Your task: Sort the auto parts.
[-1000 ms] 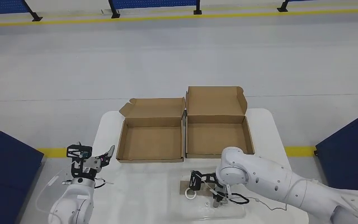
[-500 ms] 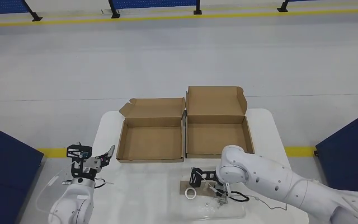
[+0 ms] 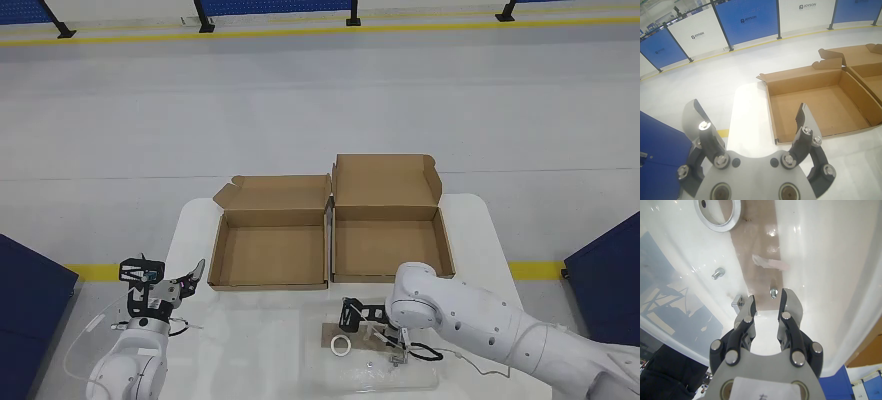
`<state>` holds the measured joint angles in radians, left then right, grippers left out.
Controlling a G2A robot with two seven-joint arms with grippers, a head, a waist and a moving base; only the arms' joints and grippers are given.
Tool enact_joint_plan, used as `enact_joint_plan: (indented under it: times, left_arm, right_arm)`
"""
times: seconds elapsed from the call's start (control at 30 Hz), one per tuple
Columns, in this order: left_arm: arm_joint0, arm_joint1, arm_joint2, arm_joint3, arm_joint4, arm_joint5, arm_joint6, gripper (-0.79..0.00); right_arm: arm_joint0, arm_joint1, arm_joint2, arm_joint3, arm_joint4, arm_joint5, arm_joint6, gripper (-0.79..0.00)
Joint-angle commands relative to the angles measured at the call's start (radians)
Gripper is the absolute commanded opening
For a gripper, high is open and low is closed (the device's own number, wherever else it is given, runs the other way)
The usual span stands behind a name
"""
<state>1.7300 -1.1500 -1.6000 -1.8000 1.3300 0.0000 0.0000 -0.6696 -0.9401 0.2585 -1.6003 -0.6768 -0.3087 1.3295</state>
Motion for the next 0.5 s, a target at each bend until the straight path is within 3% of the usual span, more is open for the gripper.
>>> enact_joint_plan:
  times: [0.0, 0.2, 0.47]
  left_arm:
    - [0.0, 0.0, 0.0, 0.0, 0.0, 0.0, 0.0, 0.0]
    - [0.0, 0.0, 0.0, 0.0, 0.0, 0.0, 0.0, 0.0]
    - [0.0, 0.0, 0.0, 0.0, 0.0, 0.0, 0.0, 0.0]
  right_arm:
    - [-0.004, -0.004, 0.001, 0.011, -0.005, -0.001, -0.006, -0.582]
    - [-0.012, -0.016, 0.008, 0.03, -0.023, -0.004, -0.019, -0.665]
    - [-0.019, -0.03, 0.019, 0.047, -0.033, -0.012, -0.014, -0.693]
